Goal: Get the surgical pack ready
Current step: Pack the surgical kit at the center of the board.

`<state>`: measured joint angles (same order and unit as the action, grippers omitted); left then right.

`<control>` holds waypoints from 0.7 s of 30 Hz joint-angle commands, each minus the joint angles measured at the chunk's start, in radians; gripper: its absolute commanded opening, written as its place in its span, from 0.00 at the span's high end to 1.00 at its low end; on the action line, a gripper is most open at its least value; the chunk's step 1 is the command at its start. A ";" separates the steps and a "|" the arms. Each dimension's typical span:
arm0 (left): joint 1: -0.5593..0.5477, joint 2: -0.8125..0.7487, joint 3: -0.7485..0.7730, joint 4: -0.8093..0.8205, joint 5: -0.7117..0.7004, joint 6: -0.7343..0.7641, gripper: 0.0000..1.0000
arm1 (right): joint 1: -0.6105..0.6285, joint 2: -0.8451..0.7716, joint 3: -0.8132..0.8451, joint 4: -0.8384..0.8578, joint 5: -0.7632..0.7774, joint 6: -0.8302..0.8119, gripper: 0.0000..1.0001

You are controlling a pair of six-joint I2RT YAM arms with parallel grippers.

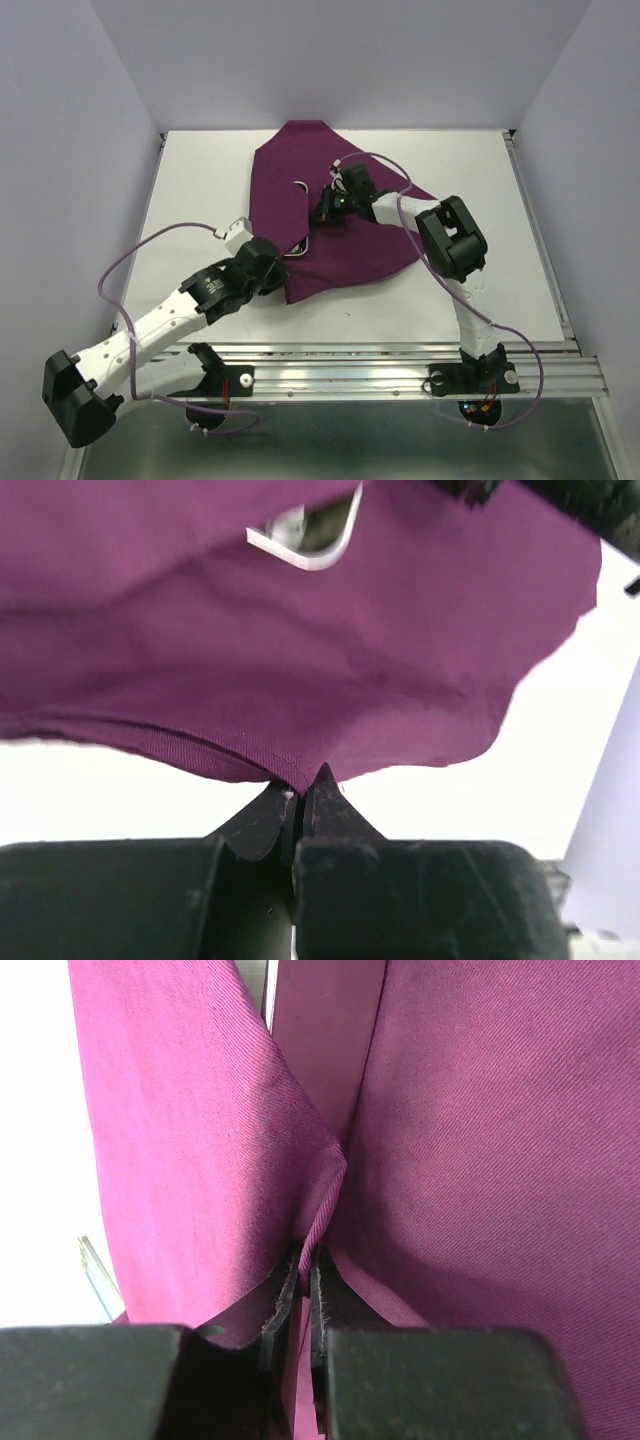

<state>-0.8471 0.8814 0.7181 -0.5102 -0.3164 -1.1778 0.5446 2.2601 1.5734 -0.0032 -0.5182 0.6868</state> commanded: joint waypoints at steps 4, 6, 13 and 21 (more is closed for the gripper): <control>0.114 0.125 0.124 0.130 -0.010 0.210 1.00 | 0.017 -0.033 -0.029 0.023 0.004 -0.013 0.99; 0.137 0.166 0.141 0.157 -0.003 0.236 1.00 | 0.017 -0.037 -0.036 0.025 0.007 -0.015 0.99; 0.195 0.267 0.231 0.196 0.017 0.317 1.00 | 0.017 -0.043 -0.058 0.032 0.003 -0.015 0.99; 0.275 0.399 0.362 0.251 0.039 0.428 1.00 | 0.017 -0.043 -0.062 0.034 0.003 -0.020 0.99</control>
<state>-0.6079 1.2453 0.9958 -0.3374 -0.2737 -0.8394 0.5446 2.2574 1.5280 0.0292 -0.5209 0.6876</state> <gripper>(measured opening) 0.062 0.092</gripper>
